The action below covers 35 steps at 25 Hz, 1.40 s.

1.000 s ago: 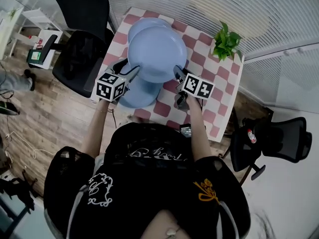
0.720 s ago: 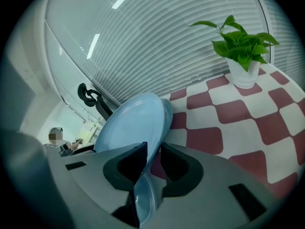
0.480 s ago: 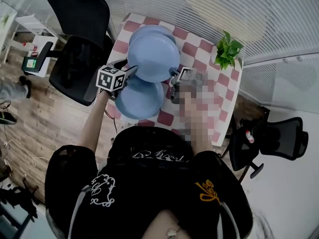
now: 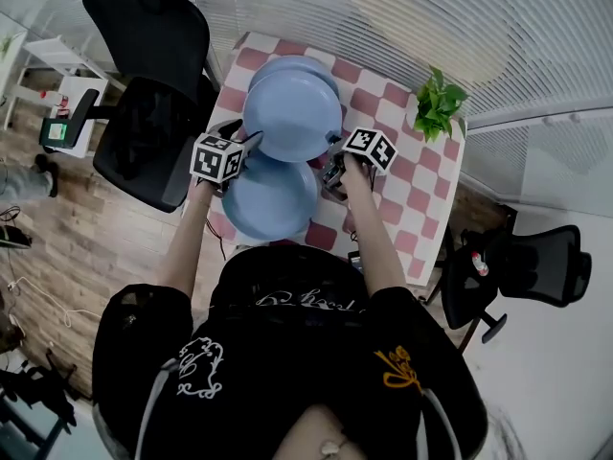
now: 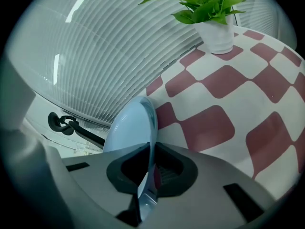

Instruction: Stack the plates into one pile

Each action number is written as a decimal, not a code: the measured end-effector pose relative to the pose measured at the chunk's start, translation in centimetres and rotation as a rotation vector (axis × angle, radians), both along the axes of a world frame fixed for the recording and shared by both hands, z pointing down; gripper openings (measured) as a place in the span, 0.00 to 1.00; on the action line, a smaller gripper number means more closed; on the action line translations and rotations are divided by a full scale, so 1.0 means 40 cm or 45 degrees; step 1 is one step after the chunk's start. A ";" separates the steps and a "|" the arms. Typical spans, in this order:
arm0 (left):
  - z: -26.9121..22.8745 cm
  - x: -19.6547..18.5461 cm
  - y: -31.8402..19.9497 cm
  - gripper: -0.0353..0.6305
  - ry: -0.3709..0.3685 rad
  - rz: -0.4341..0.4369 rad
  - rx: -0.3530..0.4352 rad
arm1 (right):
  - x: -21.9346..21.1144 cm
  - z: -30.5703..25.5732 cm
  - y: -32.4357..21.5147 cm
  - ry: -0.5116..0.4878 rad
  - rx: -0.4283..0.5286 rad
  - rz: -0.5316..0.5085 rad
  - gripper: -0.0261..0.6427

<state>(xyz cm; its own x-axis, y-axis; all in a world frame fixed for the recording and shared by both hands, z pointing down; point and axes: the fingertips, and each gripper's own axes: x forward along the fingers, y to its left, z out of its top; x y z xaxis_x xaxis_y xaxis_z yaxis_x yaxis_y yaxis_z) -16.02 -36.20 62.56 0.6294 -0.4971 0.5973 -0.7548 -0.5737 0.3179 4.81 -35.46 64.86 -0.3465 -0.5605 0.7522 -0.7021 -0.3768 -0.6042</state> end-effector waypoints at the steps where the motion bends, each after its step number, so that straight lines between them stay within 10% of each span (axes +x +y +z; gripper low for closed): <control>1: -0.004 -0.009 -0.001 0.43 -0.018 -0.004 0.016 | -0.004 0.001 -0.004 0.005 -0.002 -0.002 0.08; 30: 0.017 -0.122 0.249 0.43 -0.141 -0.041 0.020 | 0.024 0.001 -0.103 0.118 0.090 0.062 0.08; 35: 0.017 -0.148 0.251 0.43 -0.150 -0.066 0.025 | -0.010 -0.026 -0.094 0.086 0.163 -0.070 0.27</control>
<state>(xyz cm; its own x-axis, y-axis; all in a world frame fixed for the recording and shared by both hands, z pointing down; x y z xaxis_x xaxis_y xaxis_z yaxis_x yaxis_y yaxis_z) -21.92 -26.16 63.23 0.5286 -0.5392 0.6556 -0.8150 -0.5385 0.2141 4.43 -39.23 63.82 -0.3302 -0.6349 0.6985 -0.7604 -0.2595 -0.5954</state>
